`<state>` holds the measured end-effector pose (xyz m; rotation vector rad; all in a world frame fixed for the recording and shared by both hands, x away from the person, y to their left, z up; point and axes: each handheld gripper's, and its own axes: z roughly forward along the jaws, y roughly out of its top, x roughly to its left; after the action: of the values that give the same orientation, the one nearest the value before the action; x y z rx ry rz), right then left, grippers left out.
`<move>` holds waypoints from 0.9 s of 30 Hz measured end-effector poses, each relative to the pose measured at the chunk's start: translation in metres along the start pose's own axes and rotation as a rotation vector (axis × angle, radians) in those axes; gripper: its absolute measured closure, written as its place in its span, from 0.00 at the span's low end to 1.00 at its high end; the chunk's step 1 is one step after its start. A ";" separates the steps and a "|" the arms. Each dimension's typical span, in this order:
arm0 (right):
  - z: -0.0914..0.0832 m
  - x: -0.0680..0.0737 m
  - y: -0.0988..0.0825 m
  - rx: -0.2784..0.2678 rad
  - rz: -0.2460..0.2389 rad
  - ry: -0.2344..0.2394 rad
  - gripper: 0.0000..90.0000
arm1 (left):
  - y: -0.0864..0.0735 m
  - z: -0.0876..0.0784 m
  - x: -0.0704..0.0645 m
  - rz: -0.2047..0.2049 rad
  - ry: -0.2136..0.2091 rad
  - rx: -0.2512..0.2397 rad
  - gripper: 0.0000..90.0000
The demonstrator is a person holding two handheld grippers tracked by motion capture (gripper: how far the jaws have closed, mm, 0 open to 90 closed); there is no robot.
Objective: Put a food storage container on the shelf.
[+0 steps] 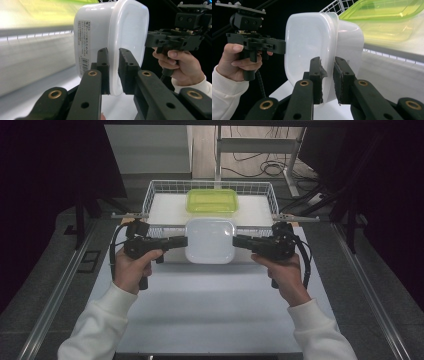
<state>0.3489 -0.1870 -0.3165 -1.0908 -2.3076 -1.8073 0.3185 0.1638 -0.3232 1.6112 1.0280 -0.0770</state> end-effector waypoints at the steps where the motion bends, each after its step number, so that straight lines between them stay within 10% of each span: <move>1: 0.000 -0.001 0.002 -0.005 0.001 0.002 0.86 | 0.005 0.000 0.000 0.001 -0.003 -0.003 0.89; 27: 0.005 -0.014 0.074 -0.061 0.005 0.016 0.86 | 0.085 0.000 0.004 0.041 0.008 -0.025 0.89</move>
<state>0.4004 -0.1834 -0.2612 -1.0839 -2.2531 -1.8897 0.3753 0.1702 -0.2601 1.6104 0.9979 -0.0295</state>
